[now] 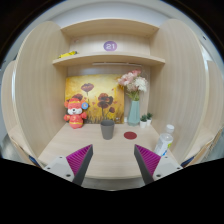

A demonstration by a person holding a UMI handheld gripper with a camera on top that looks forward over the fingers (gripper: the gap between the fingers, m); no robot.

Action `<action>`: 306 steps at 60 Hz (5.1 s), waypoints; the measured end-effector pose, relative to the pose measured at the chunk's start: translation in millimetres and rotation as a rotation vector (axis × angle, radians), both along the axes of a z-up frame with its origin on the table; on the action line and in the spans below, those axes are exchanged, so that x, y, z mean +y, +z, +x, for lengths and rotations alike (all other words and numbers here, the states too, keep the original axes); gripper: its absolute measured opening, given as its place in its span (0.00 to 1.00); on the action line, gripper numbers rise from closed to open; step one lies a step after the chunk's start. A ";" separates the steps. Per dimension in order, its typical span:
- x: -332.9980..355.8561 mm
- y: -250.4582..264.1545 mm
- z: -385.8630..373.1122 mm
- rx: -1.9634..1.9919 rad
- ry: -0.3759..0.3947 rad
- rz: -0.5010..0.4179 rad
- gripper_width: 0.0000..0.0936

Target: Pour water

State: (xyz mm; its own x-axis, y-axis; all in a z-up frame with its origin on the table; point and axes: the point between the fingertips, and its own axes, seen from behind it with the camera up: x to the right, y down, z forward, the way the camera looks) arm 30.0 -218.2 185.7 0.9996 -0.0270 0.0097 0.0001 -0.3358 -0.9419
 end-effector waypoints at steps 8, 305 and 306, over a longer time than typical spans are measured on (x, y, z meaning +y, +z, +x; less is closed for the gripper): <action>-7.7 -42.2 52.5 -0.005 -0.057 -0.042 0.92; 123.6 23.2 -38.6 -0.028 -0.034 -0.148 0.92; 122.7 26.2 -39.6 -0.029 -0.034 -0.144 0.92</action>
State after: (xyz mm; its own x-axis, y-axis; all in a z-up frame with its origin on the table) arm -9.6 -95.6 211.9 0.9974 -0.0569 0.0443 0.0126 -0.4680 -0.8836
